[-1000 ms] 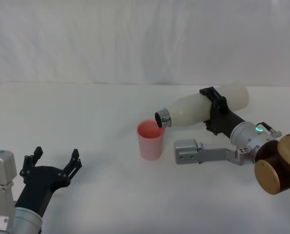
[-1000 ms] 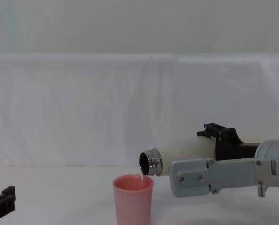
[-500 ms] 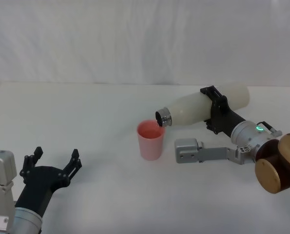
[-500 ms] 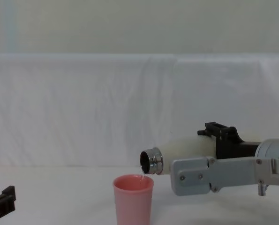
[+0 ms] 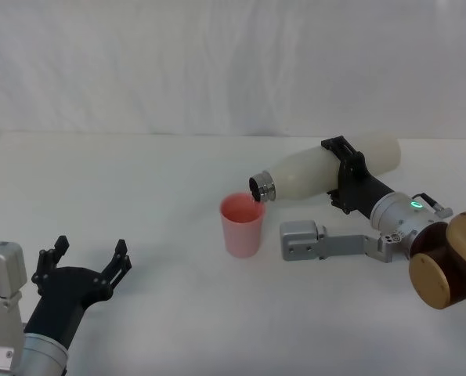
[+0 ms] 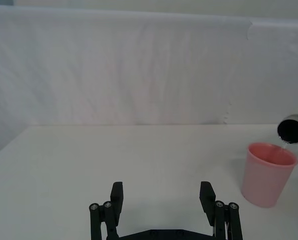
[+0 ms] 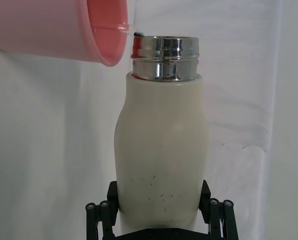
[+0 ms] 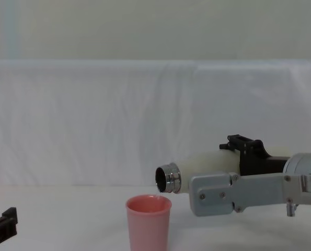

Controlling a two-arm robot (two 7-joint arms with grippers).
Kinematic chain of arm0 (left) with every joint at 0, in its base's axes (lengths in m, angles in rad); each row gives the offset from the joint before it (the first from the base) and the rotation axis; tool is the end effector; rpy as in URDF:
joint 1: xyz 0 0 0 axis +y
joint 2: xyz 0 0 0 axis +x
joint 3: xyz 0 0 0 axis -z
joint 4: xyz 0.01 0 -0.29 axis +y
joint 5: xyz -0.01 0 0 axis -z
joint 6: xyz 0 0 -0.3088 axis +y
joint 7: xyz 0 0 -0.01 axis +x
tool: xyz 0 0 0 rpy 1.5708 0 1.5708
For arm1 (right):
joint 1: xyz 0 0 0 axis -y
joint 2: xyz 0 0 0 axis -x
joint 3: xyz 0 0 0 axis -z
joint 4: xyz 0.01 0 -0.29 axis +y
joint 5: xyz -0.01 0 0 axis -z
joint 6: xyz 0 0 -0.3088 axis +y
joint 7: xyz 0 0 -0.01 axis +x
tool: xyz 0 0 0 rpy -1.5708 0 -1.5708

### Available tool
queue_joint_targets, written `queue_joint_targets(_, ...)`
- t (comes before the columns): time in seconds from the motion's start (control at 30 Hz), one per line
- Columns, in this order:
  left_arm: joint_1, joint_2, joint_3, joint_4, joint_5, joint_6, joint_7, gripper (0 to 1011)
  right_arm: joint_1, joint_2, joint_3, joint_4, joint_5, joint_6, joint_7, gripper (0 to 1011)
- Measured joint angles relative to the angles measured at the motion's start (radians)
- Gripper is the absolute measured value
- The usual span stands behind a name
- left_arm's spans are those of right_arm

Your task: Grasp the thermos with one hand and pour water into the cup lid.

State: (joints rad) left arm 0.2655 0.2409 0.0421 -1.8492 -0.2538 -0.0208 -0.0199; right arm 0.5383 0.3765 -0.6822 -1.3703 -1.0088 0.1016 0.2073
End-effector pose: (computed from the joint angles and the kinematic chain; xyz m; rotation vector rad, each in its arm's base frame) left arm 0.2529 0.0375 -0.2853 -0.0381 0.0141 1.4461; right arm 0.4253 0.0534 -0.2263 -1.0167 -1.3160 -0.7536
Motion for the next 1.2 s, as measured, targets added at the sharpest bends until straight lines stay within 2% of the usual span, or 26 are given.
queue_joint_targets(0.87,0.0,0.0,0.0,0.0,0.0,0.0,0.0,1001,0.003,0.002,-0.005,-0.002,-0.007,0.001,0.002,951)
queue_joint_targets(1.2,0.0,0.0,0.0,0.0,0.0,0.0,0.0,1001,-0.011,-0.014,0.029,-0.001,0.057,-0.008,0.002,951)
